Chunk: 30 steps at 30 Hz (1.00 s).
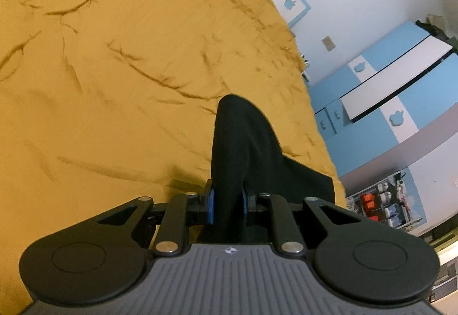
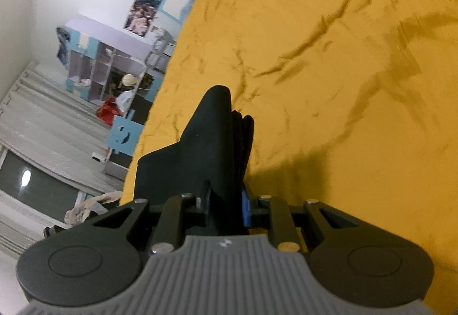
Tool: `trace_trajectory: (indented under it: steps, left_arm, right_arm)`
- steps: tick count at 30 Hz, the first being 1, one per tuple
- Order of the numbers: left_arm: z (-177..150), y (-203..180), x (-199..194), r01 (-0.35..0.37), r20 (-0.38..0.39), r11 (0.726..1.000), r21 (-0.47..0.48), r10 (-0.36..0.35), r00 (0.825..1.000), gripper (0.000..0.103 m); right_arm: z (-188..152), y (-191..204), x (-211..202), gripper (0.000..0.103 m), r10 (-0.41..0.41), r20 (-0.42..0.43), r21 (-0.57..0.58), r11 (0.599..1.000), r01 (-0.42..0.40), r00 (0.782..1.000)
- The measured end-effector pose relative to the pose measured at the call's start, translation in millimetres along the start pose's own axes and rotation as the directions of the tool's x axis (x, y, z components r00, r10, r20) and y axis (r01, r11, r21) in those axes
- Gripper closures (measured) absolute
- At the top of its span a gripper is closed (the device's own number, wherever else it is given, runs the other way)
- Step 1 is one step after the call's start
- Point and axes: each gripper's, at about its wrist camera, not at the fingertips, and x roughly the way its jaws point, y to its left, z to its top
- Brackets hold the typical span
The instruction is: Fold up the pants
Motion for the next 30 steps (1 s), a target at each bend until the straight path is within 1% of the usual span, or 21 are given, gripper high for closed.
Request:
trace_trajectory:
  steps: [4,8,9,12,15,17,21,23,26,27,28,29,30]
  left_arm:
    - [3.9,16.4,23.5,-0.023,-0.034,1.0,-0.012,0.022,0.999,0.084]
    - [2.3,28.0,39.5,-0.064,-0.061,0.998,-0.013,0.063,0.996,0.084]
    - [0.1,31.5,40.8,-0.069,-0.066,0.998,-0.014,0.068,0.996,0.084]
    - [-4.7,45.9,45.5,-0.069,-0.085,0.996,-0.061,0.063,0.994,0.083]
    - [-9.9,52.5,49.6,-0.072,-0.089,0.996,-0.057,0.066,0.994,0.083]
    - [-9.5,53.2,49.1,-0.076,-0.091,0.996,-0.056,0.07,0.993,0.081]
    - [-2.7,46.5,43.1,-0.094,-0.103,0.994,-0.048,0.088,0.991,0.076]
    - [1.0,39.9,35.9,-0.123,-0.086,0.992,-0.017,0.121,0.989,0.075]
    - [8.6,28.4,22.9,-0.172,-0.021,0.984,0.039,0.173,0.985,0.075]
    - [11.7,24.9,20.2,-0.169,-0.006,0.984,0.049,0.169,0.986,0.075]
    - [14.5,21.7,20.3,-0.155,0.0,0.986,0.057,0.155,0.988,0.075]
    - [16.7,17.2,21.9,-0.138,0.005,0.988,0.069,0.138,0.99,0.075]
    - [18.4,12.9,26.4,-0.128,0.004,0.988,0.087,0.128,0.992,0.075]
  right_arm:
    - [7.3,-13.9,16.9,0.087,-0.039,-0.015,0.012,0.999,0.039,0.999]
    - [10.2,-27.5,32.6,0.087,-0.072,-0.034,0.013,0.997,0.072,0.997]
    - [10.5,-31.4,35.4,0.087,-0.075,-0.04,0.016,0.997,0.076,0.996]
    - [11.2,-46.0,42.0,0.088,-0.074,-0.055,0.039,0.996,0.076,0.996]
    - [9.1,-55.4,48.9,0.089,-0.084,-0.065,0.037,0.996,0.086,0.994]
    - [9.0,-56.9,49.4,0.088,-0.082,-0.065,0.039,0.996,0.085,0.994]
    - [10.9,-45.9,45.7,0.086,-0.115,-0.065,-0.02,0.993,0.114,0.991]
    - [12.7,-34.2,39.9,0.081,-0.16,-0.041,-0.088,0.984,0.156,0.986]
    - [17.9,-15.2,29.0,0.077,-0.234,0.025,-0.197,0.952,0.235,0.972]
    - [20.5,-8.4,25.7,0.077,-0.256,0.062,-0.229,0.937,0.263,0.965]
    - [23.7,-2.7,24.0,0.079,-0.274,0.094,-0.256,0.922,0.289,0.957]
    - [27.2,1.8,24.2,0.081,-0.277,0.118,-0.28,0.912,0.299,0.954]
    - [30.2,4.6,26.0,0.083,-0.264,0.129,-0.302,0.908,0.292,0.956]
